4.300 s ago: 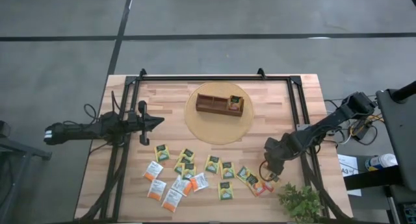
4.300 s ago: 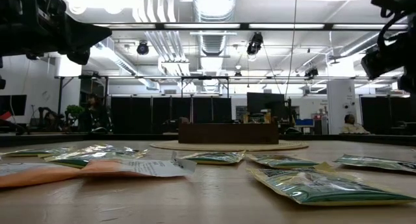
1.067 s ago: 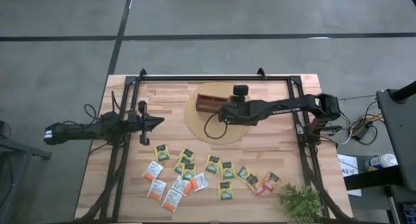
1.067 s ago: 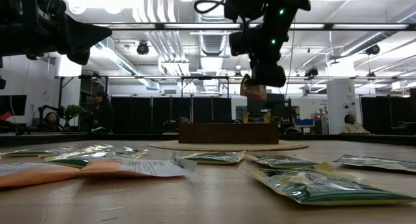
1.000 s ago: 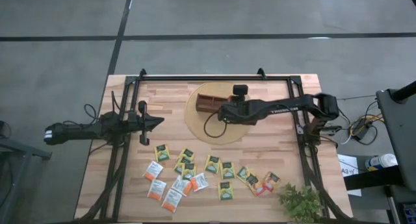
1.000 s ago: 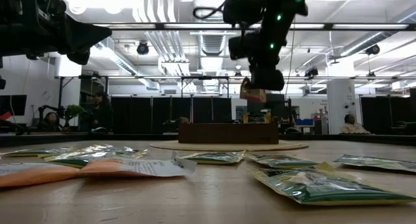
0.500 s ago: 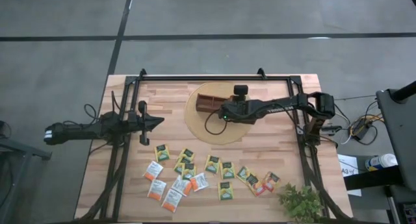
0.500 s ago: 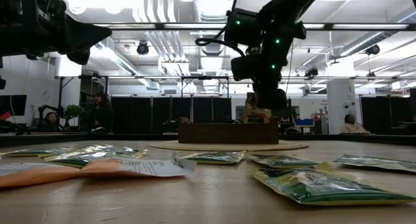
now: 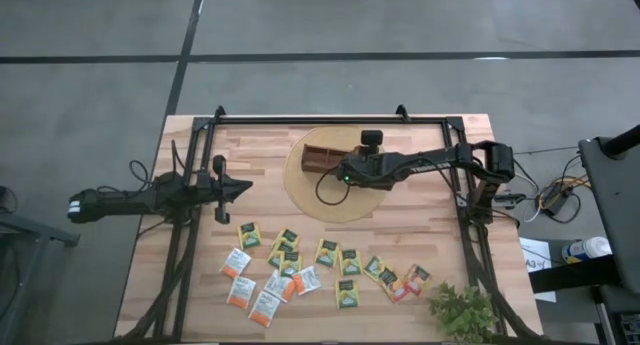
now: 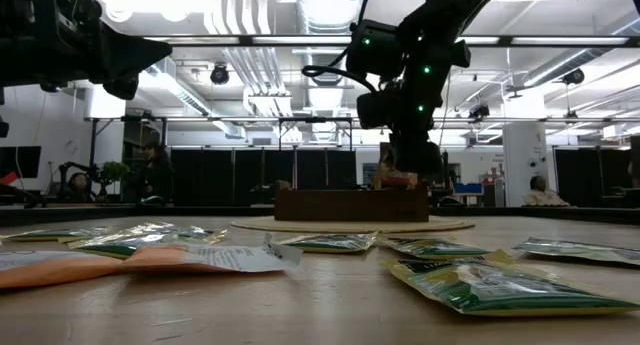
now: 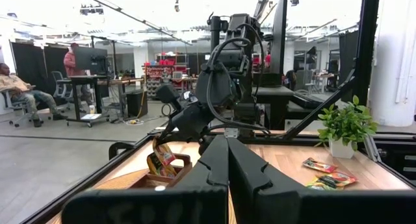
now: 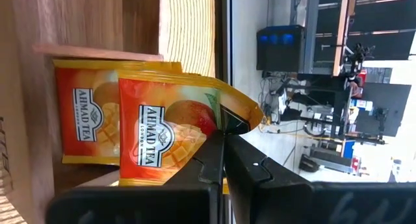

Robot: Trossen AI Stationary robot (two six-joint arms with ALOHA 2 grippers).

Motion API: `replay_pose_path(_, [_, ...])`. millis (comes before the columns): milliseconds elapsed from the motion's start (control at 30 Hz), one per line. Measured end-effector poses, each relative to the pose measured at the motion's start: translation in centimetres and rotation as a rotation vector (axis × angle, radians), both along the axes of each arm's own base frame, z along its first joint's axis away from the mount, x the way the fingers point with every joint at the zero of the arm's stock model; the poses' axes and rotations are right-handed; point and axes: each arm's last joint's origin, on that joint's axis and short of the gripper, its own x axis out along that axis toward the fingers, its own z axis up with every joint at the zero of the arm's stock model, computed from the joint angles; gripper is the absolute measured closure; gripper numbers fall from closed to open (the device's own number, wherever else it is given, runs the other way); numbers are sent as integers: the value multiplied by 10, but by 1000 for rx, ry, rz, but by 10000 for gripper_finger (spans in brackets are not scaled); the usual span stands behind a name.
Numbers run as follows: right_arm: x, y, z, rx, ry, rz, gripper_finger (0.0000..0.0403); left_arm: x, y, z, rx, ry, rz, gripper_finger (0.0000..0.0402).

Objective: Pick & Place Tea
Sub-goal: Put the top orange tea bag into the right section of wooden organizer

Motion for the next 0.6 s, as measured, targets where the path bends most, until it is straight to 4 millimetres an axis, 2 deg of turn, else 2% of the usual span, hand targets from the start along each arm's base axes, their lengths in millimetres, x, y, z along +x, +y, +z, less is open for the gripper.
replay_pose_path(600, [0,0,-1,25,17,24,394,0,0,0,0,-1,0,402])
